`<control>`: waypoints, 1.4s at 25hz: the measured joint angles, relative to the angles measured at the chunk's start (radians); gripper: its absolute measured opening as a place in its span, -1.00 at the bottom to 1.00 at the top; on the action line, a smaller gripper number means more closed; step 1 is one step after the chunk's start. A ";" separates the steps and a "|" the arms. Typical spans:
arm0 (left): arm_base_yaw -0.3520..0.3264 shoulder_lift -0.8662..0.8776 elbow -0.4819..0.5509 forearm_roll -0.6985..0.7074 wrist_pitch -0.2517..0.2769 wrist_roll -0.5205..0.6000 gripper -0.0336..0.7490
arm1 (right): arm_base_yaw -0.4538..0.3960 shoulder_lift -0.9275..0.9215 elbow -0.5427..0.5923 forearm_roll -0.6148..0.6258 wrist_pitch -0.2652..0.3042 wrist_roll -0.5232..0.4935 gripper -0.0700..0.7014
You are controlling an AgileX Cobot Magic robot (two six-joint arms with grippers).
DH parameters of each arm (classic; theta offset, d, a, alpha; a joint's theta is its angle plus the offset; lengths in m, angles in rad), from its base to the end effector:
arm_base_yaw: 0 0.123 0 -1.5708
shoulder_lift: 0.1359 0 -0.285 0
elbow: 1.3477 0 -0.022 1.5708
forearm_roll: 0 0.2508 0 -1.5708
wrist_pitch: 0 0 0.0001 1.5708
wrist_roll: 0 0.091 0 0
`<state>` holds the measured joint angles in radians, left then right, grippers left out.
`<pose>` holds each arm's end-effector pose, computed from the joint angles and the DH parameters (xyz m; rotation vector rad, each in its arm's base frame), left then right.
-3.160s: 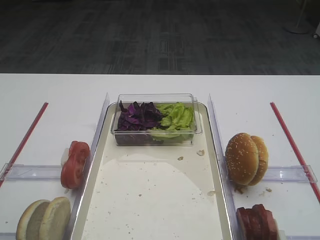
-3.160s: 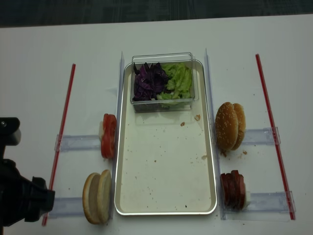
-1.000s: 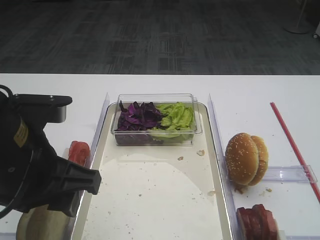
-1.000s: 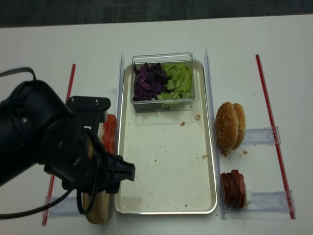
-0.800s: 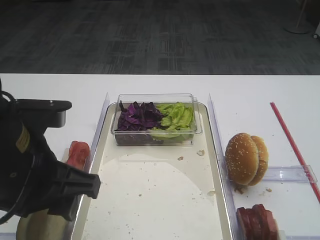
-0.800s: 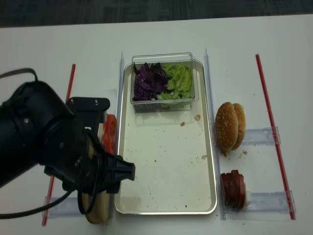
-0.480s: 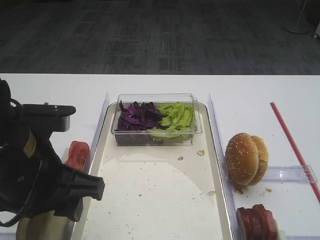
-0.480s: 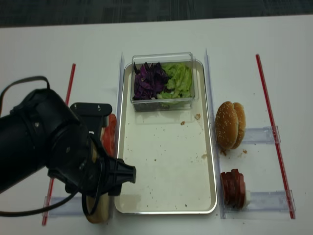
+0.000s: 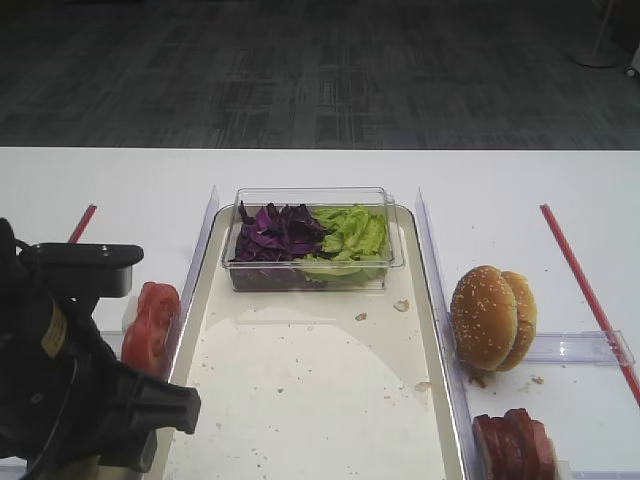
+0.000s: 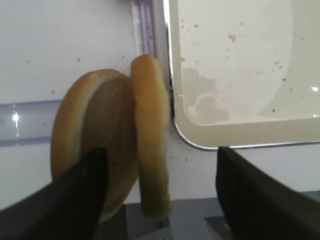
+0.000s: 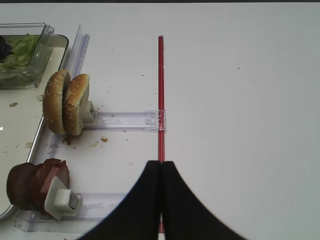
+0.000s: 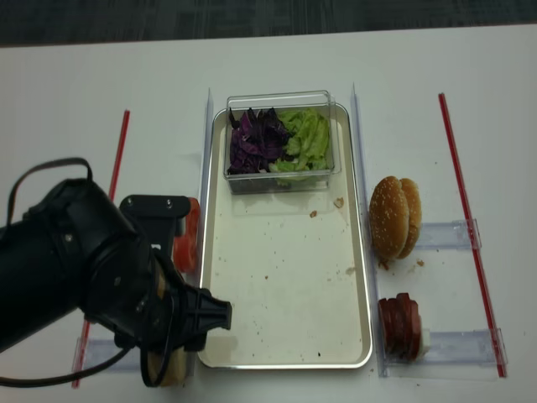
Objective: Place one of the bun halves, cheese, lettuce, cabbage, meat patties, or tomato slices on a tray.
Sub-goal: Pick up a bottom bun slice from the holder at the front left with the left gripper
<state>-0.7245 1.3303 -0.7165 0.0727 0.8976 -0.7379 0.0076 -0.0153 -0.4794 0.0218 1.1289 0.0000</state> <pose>0.1617 -0.1362 0.2095 0.0415 2.9911 -0.0796 -0.0079 0.0017 0.2661 -0.0099 2.1177 0.0309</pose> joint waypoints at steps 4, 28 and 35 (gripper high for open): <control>0.000 0.000 0.027 -0.002 -0.047 -0.008 0.16 | 0.000 0.000 0.000 0.000 0.000 0.005 0.13; -0.007 0.103 0.029 0.035 -0.096 -0.019 -0.27 | 0.000 0.000 0.000 0.000 0.000 0.000 0.13; -0.007 0.103 0.029 0.078 -0.085 -0.043 -0.60 | 0.000 0.000 0.000 0.000 0.000 0.000 0.13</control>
<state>-0.7316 1.4338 -0.6875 0.1507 0.8125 -0.7809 0.0076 -0.0153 -0.4794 0.0218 1.1289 0.0000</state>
